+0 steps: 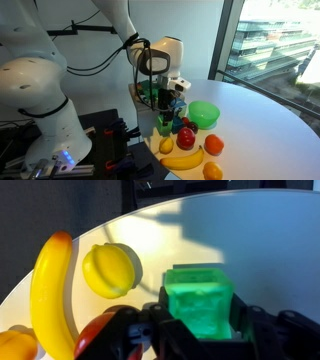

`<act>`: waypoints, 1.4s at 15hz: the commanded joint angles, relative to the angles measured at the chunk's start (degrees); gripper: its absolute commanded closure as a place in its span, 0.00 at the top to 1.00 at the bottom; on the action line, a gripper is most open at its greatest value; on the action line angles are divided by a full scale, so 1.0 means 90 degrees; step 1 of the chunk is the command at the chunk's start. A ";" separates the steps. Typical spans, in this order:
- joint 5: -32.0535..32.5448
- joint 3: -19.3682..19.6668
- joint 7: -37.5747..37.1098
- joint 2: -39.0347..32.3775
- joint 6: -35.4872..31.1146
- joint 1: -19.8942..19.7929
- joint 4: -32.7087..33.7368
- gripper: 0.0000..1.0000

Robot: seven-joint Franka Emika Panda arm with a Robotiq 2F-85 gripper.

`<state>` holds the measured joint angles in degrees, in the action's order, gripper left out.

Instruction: Put the green block in the box.

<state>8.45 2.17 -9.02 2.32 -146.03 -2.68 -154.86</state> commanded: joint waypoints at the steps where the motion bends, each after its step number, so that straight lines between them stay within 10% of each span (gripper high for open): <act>1: -0.0254 -0.0124 -0.0010 0.0547 0.0559 0.0113 0.0057 0.30; 21: -0.2176 -0.0854 0.0042 0.0916 0.1529 0.1097 0.1152 0.30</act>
<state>-8.56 -4.72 -9.06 12.94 -133.60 6.19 -147.64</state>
